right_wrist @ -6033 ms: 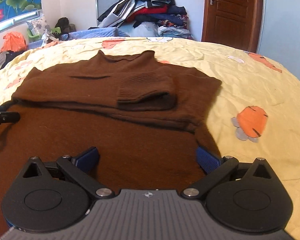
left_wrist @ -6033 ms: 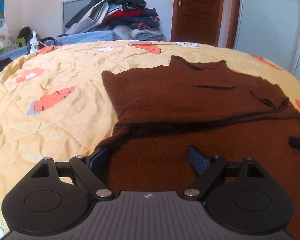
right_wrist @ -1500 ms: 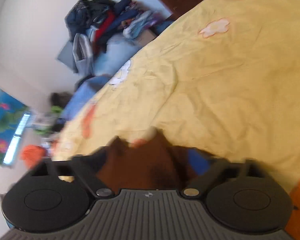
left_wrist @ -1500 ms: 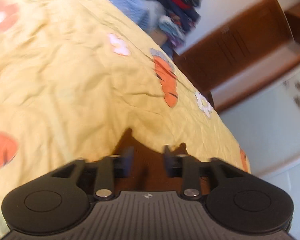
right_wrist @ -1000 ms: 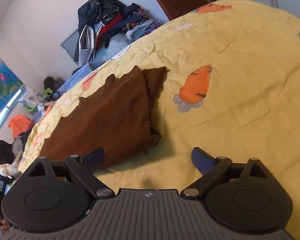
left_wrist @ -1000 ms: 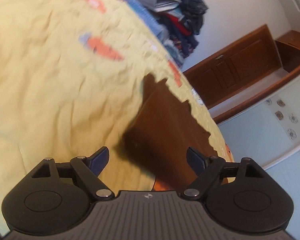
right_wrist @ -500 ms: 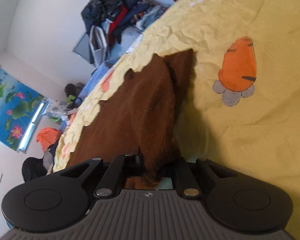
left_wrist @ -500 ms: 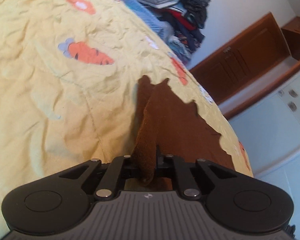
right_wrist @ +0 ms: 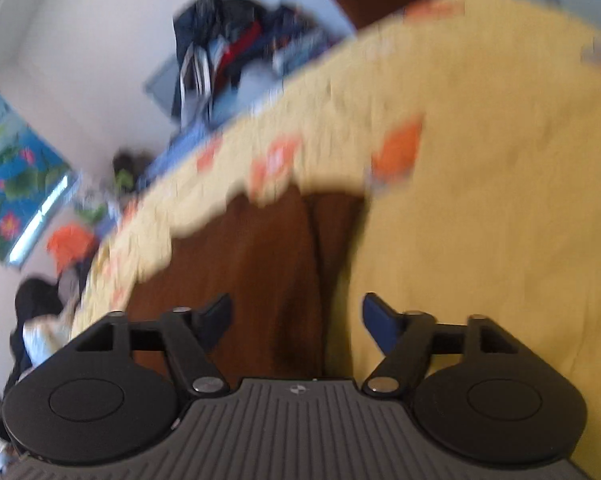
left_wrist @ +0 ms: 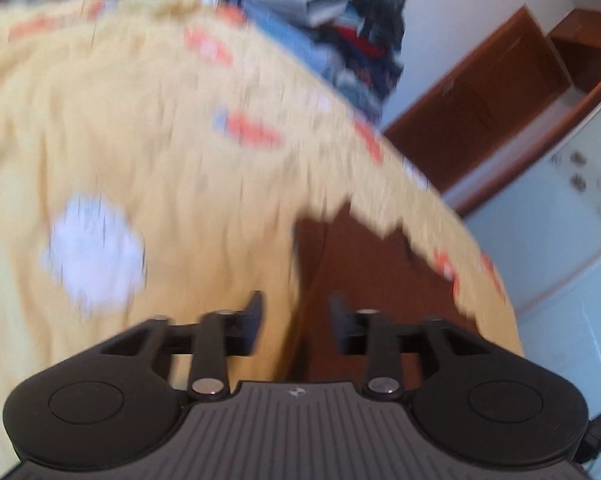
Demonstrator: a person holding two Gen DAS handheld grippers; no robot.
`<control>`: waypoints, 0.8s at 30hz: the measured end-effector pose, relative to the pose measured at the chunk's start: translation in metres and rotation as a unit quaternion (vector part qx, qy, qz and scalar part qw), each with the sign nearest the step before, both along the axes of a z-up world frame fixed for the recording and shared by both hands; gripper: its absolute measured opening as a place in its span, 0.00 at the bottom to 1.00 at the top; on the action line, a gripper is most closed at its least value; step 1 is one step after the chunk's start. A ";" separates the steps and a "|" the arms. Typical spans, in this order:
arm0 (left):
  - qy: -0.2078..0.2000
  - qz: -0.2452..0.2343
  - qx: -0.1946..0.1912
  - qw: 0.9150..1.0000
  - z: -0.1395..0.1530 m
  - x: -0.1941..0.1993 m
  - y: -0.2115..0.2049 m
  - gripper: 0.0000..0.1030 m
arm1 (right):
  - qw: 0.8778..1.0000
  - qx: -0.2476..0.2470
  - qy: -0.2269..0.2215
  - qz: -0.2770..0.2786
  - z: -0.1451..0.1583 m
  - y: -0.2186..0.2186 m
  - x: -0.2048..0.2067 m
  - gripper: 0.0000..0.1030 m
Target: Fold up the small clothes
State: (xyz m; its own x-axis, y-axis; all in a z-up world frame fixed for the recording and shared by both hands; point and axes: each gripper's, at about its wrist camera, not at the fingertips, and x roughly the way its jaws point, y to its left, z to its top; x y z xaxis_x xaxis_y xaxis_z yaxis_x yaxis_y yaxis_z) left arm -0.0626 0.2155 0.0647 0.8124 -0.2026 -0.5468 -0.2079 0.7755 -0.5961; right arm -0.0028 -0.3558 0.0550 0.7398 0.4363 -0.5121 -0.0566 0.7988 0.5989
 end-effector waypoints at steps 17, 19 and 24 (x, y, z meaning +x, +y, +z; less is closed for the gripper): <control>0.052 -0.105 0.217 0.969 -0.023 0.206 -0.103 0.05 | 0.976 -0.183 0.005 0.117 -0.017 0.080 0.164 0.16; 0.023 -0.088 0.220 0.971 -0.011 0.200 -0.101 0.04 | 0.981 -0.158 -0.024 0.107 -0.003 0.071 0.156 0.15; -0.003 -0.063 0.238 0.969 0.001 0.215 -0.098 0.04 | 0.985 -0.148 -0.035 0.080 0.005 0.060 0.167 0.15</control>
